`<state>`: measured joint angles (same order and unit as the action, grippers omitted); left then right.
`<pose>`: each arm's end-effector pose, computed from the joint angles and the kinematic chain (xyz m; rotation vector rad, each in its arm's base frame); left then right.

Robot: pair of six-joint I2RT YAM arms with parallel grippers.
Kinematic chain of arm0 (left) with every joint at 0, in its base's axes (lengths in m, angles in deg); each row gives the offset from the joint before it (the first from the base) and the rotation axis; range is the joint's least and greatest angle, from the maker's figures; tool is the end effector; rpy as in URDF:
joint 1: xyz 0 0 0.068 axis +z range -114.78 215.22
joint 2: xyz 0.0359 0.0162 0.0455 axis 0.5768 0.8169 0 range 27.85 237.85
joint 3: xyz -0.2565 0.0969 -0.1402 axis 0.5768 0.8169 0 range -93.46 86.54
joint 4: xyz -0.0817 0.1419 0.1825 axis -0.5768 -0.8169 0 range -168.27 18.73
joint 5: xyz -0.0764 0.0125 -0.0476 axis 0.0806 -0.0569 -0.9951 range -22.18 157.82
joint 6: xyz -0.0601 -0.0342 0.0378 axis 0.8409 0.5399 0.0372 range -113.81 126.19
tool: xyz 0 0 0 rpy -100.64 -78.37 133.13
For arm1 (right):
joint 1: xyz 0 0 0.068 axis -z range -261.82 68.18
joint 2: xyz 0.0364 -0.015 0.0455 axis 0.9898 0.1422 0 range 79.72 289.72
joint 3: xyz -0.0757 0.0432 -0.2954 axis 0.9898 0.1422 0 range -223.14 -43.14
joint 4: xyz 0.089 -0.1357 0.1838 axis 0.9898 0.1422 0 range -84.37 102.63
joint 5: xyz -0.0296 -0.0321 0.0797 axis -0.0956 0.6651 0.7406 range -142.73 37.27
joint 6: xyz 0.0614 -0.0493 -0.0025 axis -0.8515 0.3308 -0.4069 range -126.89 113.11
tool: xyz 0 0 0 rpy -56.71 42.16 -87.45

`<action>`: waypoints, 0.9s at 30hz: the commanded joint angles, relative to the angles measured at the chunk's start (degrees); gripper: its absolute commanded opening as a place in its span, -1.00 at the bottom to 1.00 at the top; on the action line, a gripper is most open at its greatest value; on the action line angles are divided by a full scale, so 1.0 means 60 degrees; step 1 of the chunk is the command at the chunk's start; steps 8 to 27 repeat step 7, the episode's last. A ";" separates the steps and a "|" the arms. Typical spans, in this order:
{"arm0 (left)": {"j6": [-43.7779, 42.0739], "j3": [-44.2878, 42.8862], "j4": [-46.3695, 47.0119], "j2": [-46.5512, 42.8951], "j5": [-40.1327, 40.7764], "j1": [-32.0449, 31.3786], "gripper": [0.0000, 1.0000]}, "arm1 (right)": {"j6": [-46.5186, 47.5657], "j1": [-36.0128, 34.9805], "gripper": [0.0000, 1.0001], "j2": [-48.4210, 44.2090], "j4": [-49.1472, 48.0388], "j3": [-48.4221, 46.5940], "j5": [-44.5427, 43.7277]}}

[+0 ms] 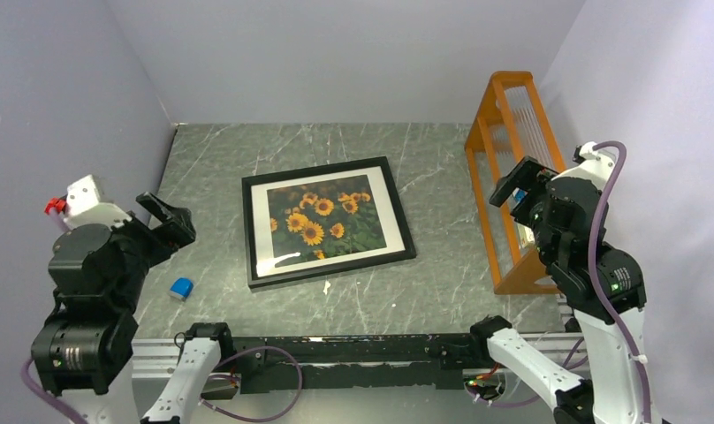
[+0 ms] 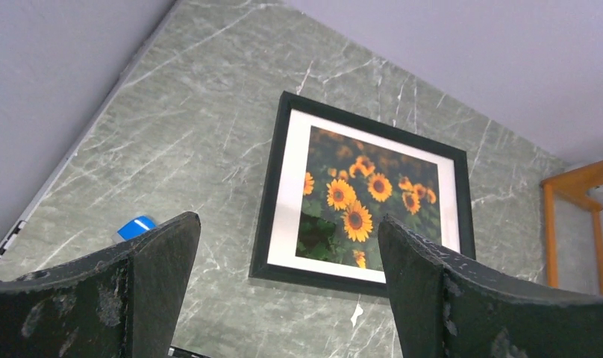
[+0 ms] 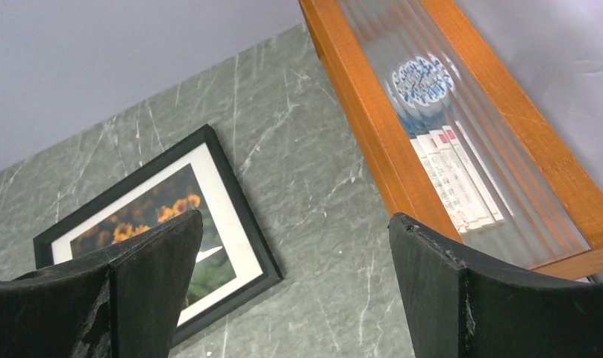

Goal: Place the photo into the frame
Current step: Reset both arms

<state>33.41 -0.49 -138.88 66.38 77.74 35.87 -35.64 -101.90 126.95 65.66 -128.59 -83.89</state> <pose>0.0237 0.0120 0.4647 -0.5708 1.8143 -0.1504 0.0873 -0.0053 0.4728 0.4914 1.8299 0.0483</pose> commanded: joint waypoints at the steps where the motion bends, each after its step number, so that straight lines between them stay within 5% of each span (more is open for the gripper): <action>1: -0.0218 -0.0647 -0.0793 0.0007 -0.0029 -0.0016 0.88 | -0.0001 0.0004 0.98 -0.0251 0.0033 0.0001 -0.0093; 27: -0.0110 -0.0615 -0.0981 -0.0235 0.0025 -0.0007 0.88 | 0.0155 0.0001 0.98 -0.0027 0.0159 0.0297 0.0379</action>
